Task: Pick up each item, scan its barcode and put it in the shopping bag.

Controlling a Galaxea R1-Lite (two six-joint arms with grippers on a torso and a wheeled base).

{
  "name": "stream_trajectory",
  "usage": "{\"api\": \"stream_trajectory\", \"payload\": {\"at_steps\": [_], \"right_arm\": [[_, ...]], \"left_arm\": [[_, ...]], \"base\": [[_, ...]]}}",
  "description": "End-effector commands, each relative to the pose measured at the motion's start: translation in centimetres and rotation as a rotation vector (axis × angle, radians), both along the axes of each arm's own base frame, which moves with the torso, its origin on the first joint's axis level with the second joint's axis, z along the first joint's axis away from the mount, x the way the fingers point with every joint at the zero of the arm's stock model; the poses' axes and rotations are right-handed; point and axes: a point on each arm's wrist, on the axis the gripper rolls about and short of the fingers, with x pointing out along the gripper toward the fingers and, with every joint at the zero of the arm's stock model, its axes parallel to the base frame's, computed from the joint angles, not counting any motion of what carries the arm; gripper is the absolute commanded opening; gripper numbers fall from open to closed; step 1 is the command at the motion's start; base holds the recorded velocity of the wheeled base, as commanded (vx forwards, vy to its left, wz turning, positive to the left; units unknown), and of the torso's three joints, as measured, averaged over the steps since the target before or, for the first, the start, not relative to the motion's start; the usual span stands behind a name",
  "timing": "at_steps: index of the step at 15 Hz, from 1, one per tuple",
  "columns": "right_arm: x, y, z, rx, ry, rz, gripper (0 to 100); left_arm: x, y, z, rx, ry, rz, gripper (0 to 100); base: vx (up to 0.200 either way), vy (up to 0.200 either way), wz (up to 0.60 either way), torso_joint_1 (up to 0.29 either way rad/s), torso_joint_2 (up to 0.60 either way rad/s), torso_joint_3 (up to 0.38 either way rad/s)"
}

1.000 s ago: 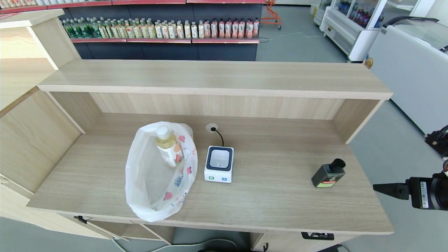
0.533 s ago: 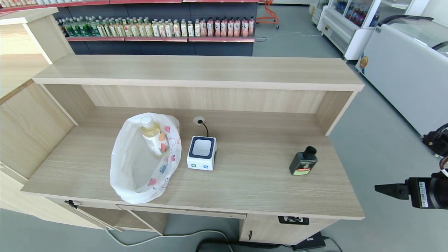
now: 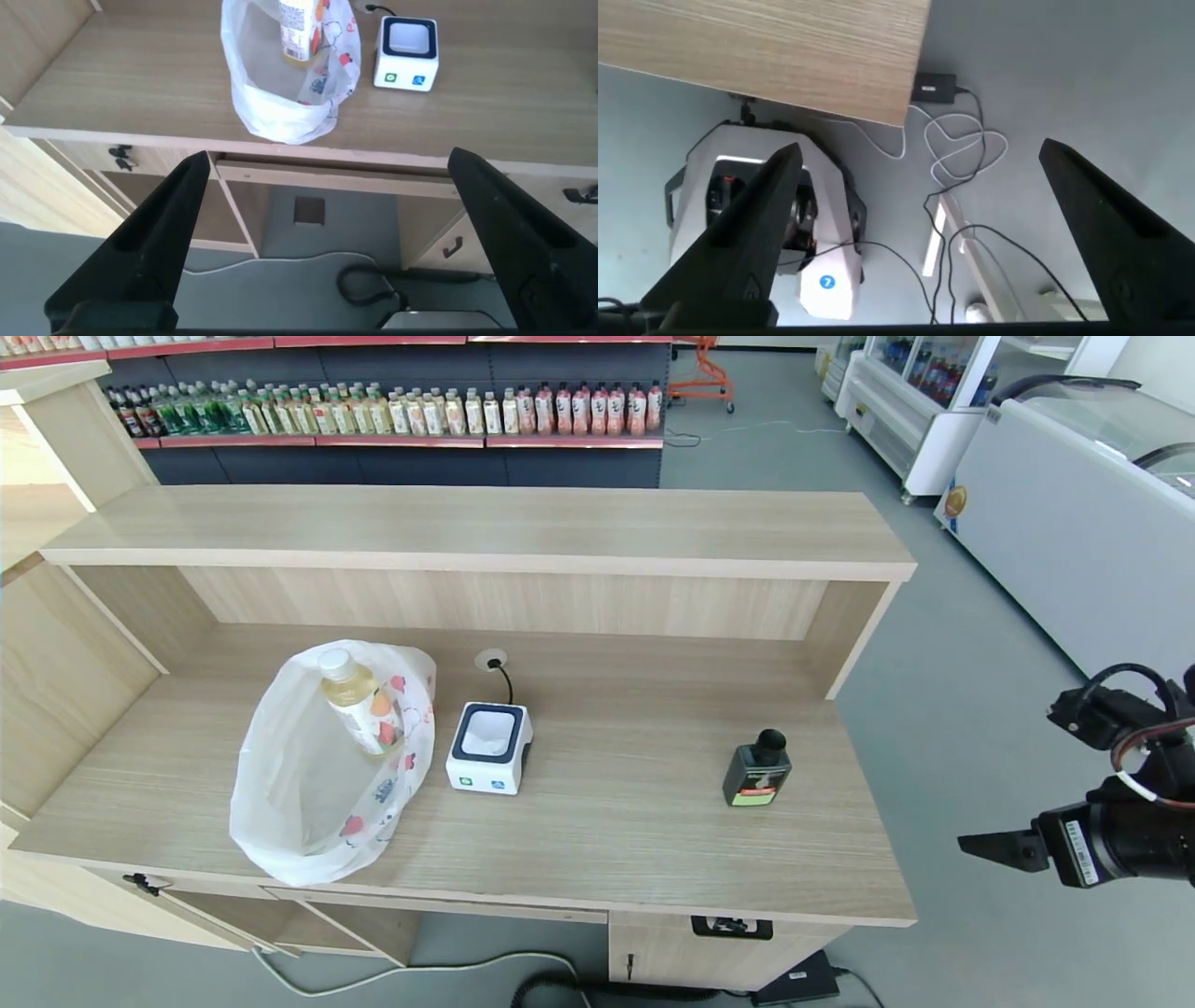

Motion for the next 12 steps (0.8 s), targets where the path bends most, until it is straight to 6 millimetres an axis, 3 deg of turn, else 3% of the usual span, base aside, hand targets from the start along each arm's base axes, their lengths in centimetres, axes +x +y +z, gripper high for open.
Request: {"api": "stream_trajectory", "payload": {"at_steps": [1, 5, 12], "right_arm": [[2.7, 1.1, -1.3, 0.005, 0.036, 0.073, 100], [5.9, 1.7, -3.1, -0.112, 0.066, 0.219, 100], [10.8, 4.7, -6.0, -0.121, -0.018, 0.436, 100]], "left_arm": [[0.0, 0.0, 0.0, -0.001, 0.0, 0.002, 100], [0.0, 0.0, 0.0, -0.001, 0.0, 0.002, 100], [0.0, 0.0, 0.0, -0.001, 0.001, 0.002, 100]], "base": [[0.0, 0.0, 0.0, 0.0, 0.0, 0.0], [0.0, 0.0, 0.0, 0.0, 0.0, 0.0], [0.0, 0.0, 0.0, 0.0, 0.0, 0.0]]}}
